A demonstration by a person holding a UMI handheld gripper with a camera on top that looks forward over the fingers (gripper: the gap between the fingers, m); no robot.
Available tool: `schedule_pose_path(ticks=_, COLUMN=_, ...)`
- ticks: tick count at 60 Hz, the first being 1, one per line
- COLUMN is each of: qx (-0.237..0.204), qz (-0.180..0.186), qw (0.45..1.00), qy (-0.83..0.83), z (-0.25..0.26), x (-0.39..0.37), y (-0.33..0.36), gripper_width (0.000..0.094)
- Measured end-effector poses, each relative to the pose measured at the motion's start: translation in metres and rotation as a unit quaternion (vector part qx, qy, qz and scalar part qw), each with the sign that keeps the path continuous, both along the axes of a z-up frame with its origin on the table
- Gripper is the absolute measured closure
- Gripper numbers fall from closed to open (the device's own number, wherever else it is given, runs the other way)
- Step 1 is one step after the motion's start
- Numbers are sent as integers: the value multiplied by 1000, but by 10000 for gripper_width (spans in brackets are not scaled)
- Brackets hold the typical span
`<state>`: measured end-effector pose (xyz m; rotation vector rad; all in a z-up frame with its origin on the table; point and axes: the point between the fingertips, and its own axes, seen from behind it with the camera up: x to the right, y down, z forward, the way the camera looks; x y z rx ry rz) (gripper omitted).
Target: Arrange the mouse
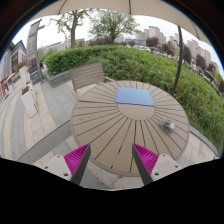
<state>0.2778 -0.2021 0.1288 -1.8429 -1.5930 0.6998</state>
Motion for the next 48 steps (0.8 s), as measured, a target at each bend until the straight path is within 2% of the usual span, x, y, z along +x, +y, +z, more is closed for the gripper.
schedule_pose_path(ticks=5, qx=0, qz=-17, qw=1000, qy=2, z=-4, x=11, y=8, gripper_width=81)
schedule_pose_path(ticks=8, qx=5, qz=-31, qw=999, qy=3, z=-12, x=13, y=42, gripper_width=80)
schedule_pose_path(ticks=13, qx=12, qz=-69, qw=998, qy=-4, z=-18, x=20, y=59, gripper_width=80)
schedule_pose_path(ticks=14, qx=10, qz=-73, qw=997, qy=-4, z=-24, x=25, y=88, gripper_width=79)
schedule_pose_path(ticks=19, qx=7, qz=-111, qw=994, qy=-12, z=-33, x=31, y=119, gripper_width=75)
schedule_pose_path(ticks=27, qx=14, qz=-150, qw=988, qy=-11, z=-49, x=53, y=174, gripper_width=70)
schedule_pose_path(ticks=39, qx=46, qz=-179, qw=983, qy=1, z=-61, x=61, y=231, gripper_width=70)
schedule_pose_path(ticks=48, qx=48, qz=-173, qw=983, qy=27, z=-72, x=41, y=256, gripper_width=71)
